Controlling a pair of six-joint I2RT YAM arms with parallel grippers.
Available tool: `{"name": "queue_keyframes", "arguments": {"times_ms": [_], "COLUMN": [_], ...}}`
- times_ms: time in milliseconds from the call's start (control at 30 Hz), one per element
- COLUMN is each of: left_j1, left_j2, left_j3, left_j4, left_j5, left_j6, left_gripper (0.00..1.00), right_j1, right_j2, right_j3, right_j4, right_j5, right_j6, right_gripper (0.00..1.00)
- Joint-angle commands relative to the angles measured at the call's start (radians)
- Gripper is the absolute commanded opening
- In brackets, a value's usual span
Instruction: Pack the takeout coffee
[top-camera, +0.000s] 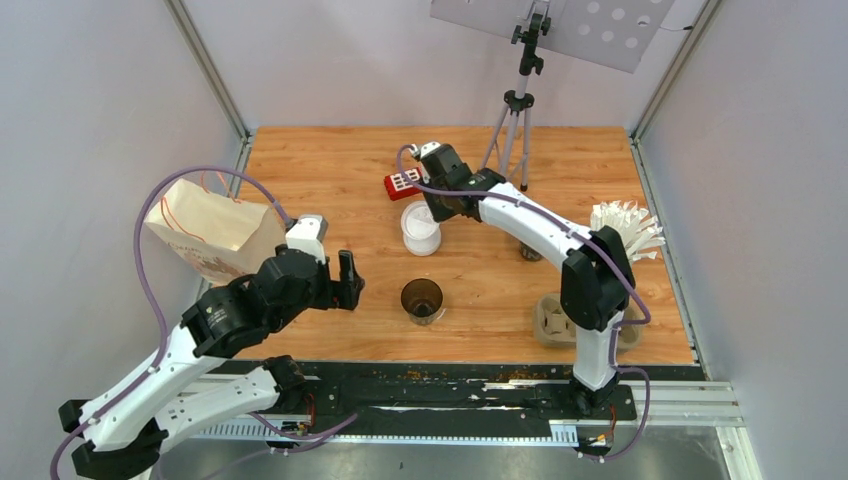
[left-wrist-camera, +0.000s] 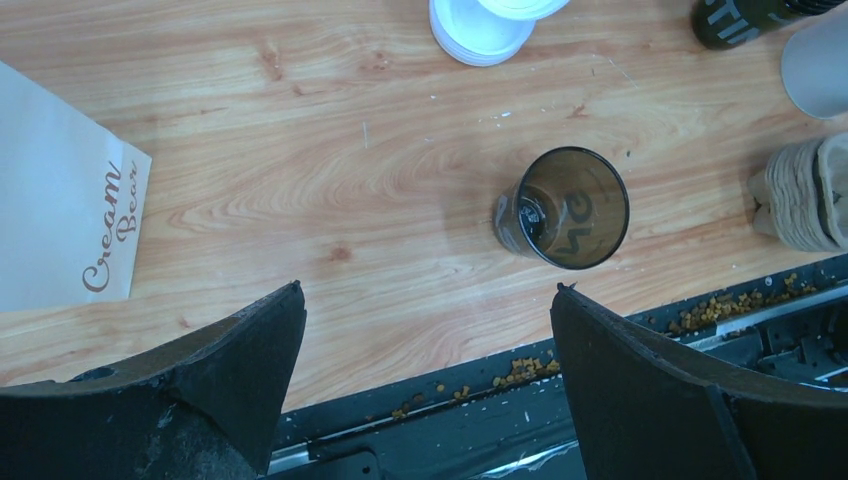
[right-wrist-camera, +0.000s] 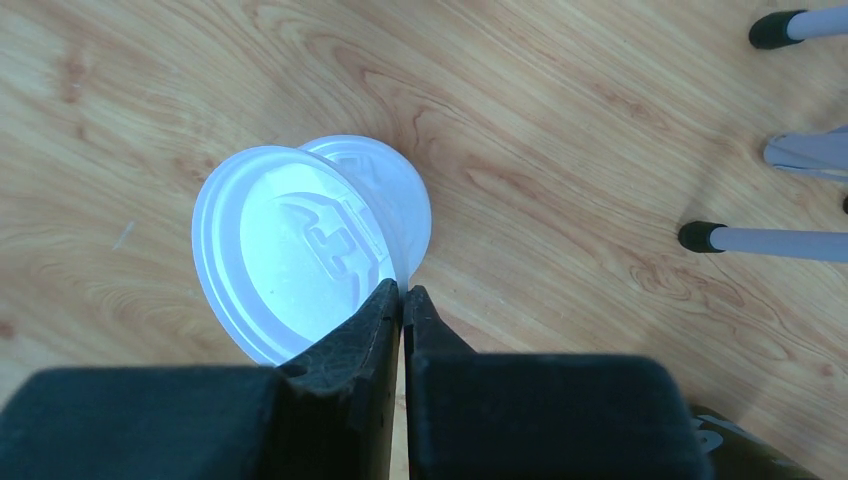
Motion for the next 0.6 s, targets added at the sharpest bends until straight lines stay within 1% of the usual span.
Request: {"name": "queue_keyframes", "arguments": {"times_ms": [0, 100, 333, 467, 567], "left_j1": [-0.005, -0.006, -0.005, -0.004, -0.004], "left_j2": [0.057, 0.096, 0.178, 0.238, 0.285], "left_j3": [0.063, 0.083, 0.163, 0.213, 0.255], "left_j4": [0.020, 0.035, 0.066, 0.067, 0.054], "left_j5": [-0.036, -0.044, -0.074, -0.087, -0.069], "left_j6": [-0.059, -0.083, -0.085, -0.083, -0.084], "left_gripper": [0.98, 0.96, 0.94, 0.91, 0.88], "right_j1": [-0.002, 0.002, 0.013, 0.026, 0.029], "right_j2": [-0.131, -0.204, -0.377, -0.453, -0.497], "right_j3": [0.013, -0.037, -0.157, -0.219, -0.254], "right_j4": [-0.007, 0.010, 0.035, 0.050, 0.060], "right_j5": [-0.081, -0.122, -0.234, -0.272, -0.278], "right_j6": [0.014, 0.029, 0.078, 0.101, 0.115], "right_gripper": [0.05, 0.05, 0.05, 0.05, 0.05]}}
